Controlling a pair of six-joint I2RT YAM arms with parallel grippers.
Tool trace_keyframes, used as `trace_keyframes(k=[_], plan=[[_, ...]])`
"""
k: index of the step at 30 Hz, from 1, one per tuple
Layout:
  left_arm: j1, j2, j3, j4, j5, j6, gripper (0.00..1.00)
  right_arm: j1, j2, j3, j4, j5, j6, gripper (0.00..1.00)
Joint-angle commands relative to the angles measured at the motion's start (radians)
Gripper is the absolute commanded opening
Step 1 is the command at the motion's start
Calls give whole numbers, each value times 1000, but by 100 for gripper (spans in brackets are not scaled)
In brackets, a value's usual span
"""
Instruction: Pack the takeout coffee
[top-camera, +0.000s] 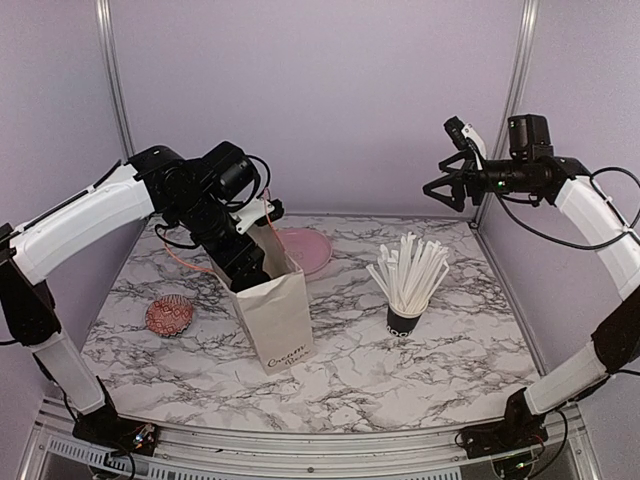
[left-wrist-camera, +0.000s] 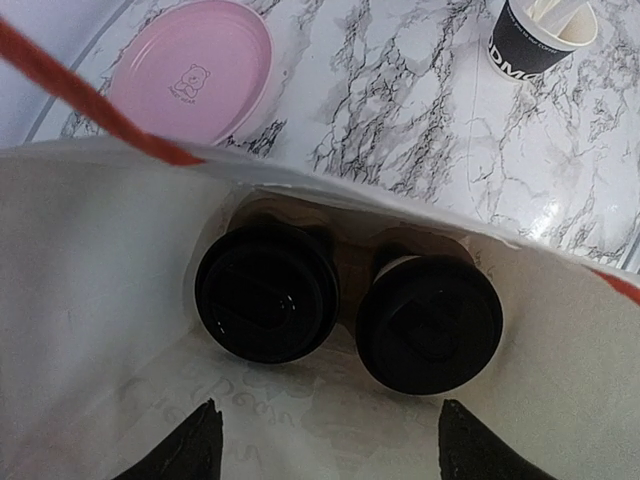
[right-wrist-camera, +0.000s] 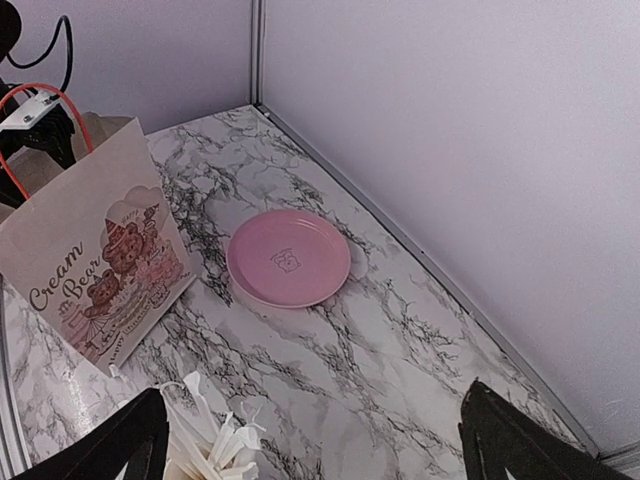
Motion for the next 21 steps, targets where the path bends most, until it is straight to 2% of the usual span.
trace_keyframes(k=[1,12,21], plan=[[5,-25,-13,-38,17,-18,74,-4,-14,-6,23,-24,4,99],[5,-98,-19,-58,20,-49,71,-3,-13,-8,24,-36,6,98],[10,-85,-15,-71,-68,-89,65,-4,-11,-14,24,-43,4,98]])
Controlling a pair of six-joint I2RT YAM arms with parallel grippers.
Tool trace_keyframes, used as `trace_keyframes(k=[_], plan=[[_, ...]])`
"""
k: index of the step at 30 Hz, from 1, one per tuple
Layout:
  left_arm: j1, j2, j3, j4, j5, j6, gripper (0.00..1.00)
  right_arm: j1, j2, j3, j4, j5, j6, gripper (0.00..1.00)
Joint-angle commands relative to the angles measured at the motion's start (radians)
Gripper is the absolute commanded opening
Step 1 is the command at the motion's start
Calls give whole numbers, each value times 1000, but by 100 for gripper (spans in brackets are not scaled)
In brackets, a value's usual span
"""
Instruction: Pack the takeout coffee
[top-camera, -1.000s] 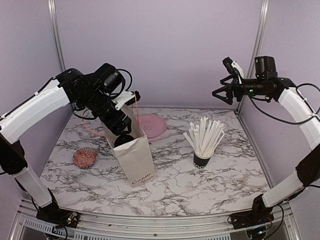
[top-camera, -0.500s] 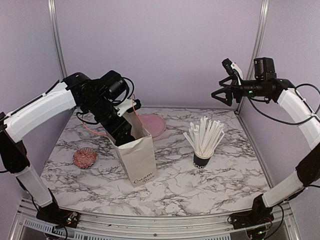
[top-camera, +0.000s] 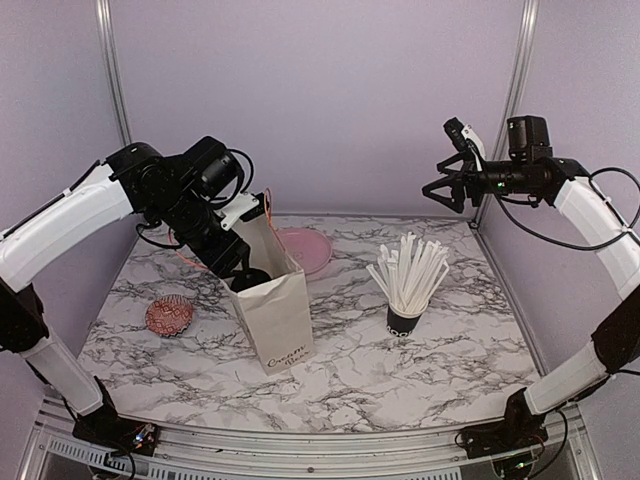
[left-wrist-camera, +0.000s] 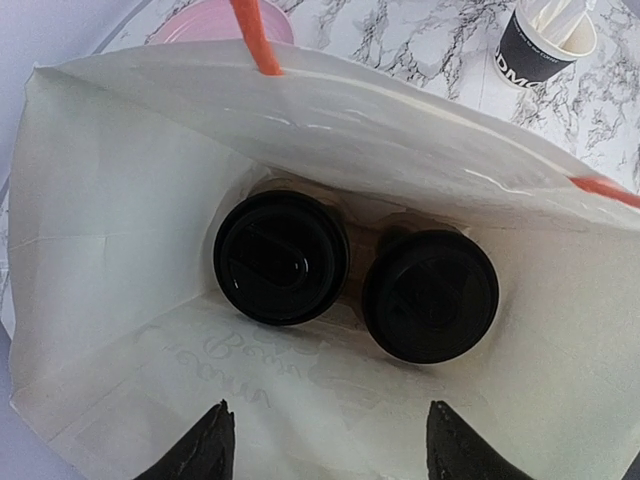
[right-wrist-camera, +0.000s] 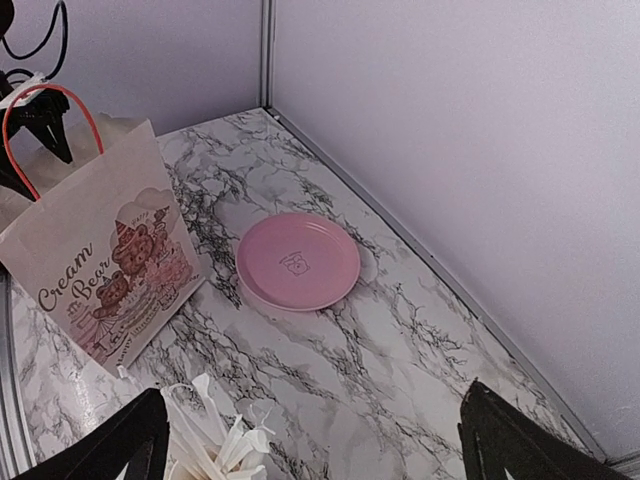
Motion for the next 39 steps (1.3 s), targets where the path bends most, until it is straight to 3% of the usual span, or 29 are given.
trace_keyframes(k=[1,8,13,17,21,26,31,39], plan=[[12,0,38,-36,-61,-58,65,-4,-11,-3,14,-15,2,98],[19,9,224,37,-142,-88,74,-3,-12,30,7,9,4,98],[19,-10,259,95,-234,-92,77,-4,-22,53,5,45,26,98],[18,-89,197,206,-299,-104,79,-3,-8,61,-139,-54,-105,92],[18,-216,65,357,-259,-97,80,13,-35,22,-214,-88,-182,81],[18,-320,-43,447,-247,-103,79,151,-65,-62,-220,6,-231,71],[19,-377,-137,511,-238,-98,79,168,6,-81,-198,23,-204,59],[18,-405,-206,526,-252,-90,79,194,111,-41,-227,-30,-190,56]])
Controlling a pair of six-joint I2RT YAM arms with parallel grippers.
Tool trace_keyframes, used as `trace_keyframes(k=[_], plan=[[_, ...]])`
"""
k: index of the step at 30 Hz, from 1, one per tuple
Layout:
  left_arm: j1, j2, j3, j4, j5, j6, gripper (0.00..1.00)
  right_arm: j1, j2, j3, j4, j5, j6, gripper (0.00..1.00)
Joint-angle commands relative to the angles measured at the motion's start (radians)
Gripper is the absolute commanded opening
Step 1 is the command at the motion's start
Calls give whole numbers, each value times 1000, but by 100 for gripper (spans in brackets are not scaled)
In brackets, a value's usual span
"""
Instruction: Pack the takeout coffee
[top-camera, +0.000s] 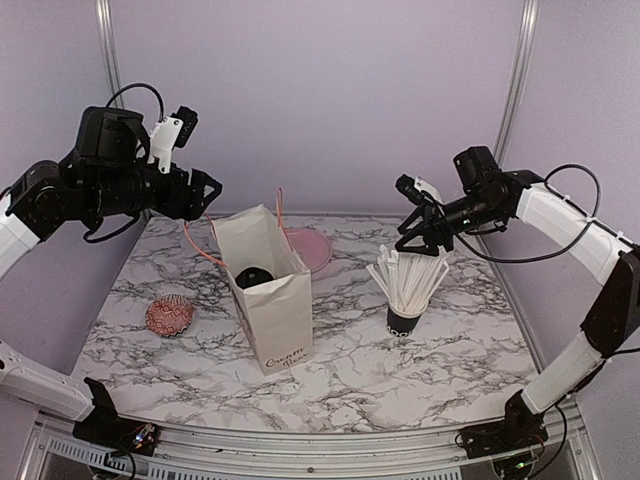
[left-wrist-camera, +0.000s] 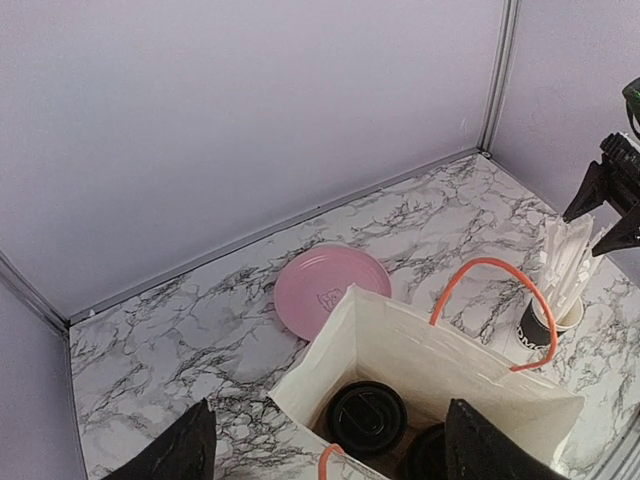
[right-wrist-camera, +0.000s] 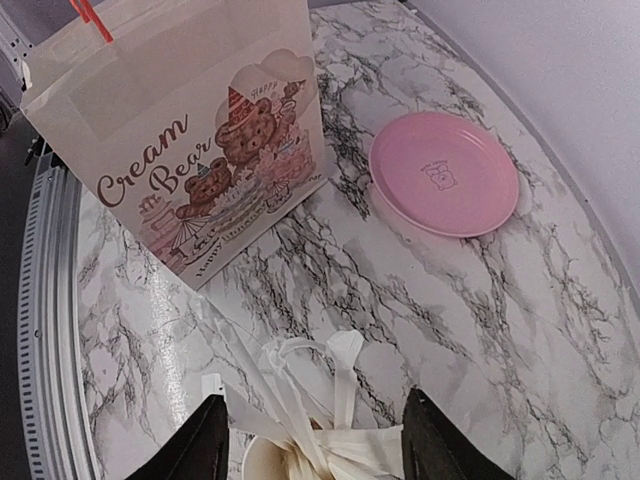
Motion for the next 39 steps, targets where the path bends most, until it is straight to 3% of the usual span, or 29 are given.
trace_keyframes(k=[1,8,11,16,32,39], plan=[[6,-24,-28,49,-15,8,80,20,24,51,-42,-35,-1,56],[7,-14,-43,53,-20,25,80,23,44,46,-54,-62,-9,54],[6,-9,-47,56,-21,29,80,25,59,52,-69,-71,-15,46],[6,-11,-59,55,-26,32,80,29,61,53,-77,-73,-21,42],[6,-32,-92,56,-39,32,80,37,64,83,-113,-114,-41,0],[7,-35,-95,54,-41,28,81,37,35,73,-125,-125,-49,0]])
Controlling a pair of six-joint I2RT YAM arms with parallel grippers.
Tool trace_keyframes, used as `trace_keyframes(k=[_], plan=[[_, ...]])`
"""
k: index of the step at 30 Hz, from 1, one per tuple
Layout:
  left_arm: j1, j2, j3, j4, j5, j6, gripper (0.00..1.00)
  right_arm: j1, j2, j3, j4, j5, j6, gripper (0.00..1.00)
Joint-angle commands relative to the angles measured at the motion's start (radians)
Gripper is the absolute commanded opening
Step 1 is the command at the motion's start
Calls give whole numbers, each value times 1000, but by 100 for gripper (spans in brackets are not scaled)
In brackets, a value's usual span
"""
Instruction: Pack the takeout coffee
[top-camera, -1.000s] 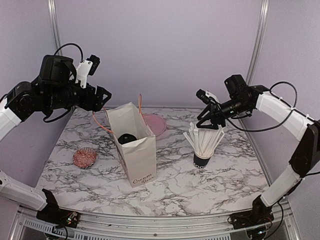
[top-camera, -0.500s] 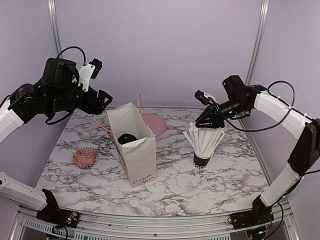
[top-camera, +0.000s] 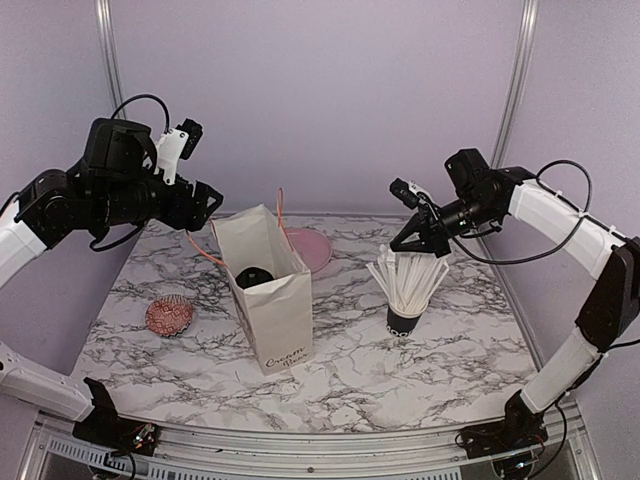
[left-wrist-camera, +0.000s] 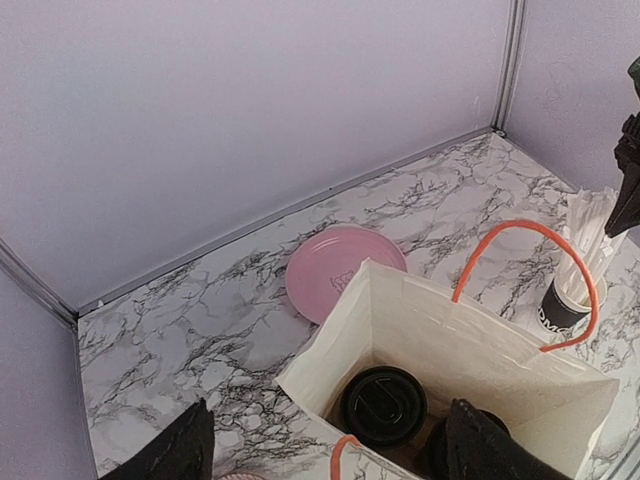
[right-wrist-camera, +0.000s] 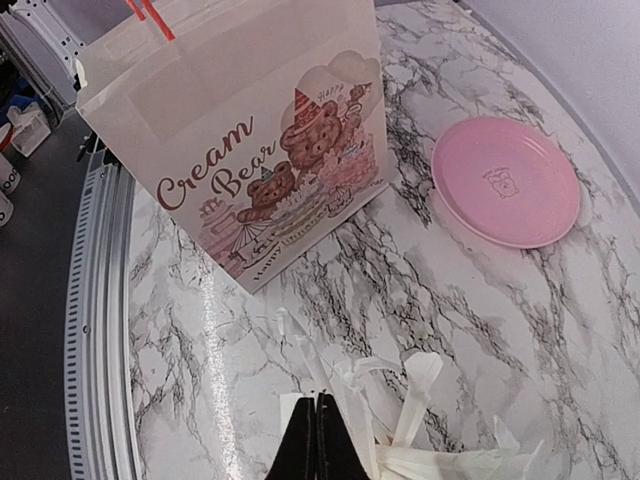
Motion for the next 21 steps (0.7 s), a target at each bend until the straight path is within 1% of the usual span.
trace_keyframes(k=[1,2,4,5,6,7,10,13,16,19,21], plan=[[7,-22,-10,22,-16,1,81,9,-32,28,-19,-26,-10,0],[6,-22,-9,22,-17,0,81,9,-35,26,-14,-26,-2,1],[6,-20,-7,22,-16,-3,81,9,-42,19,5,-25,18,25],[7,-20,-7,22,-15,-3,81,9,-45,13,13,-26,22,33],[6,-18,-6,21,-13,-5,81,9,-43,11,17,-25,26,37],[6,-17,-5,22,-11,-5,81,9,-37,10,18,-22,28,39],[6,-12,-6,22,-9,-4,81,9,-14,15,10,-19,25,41],[6,-12,-9,22,-6,-5,81,11,2,15,13,-17,30,41],[6,-13,-12,22,-7,-5,81,11,17,19,15,-11,34,40],[6,-14,-14,22,-8,-5,81,13,27,22,15,-13,37,35],[6,-12,-17,22,-5,-6,81,12,32,23,16,-13,42,35]])
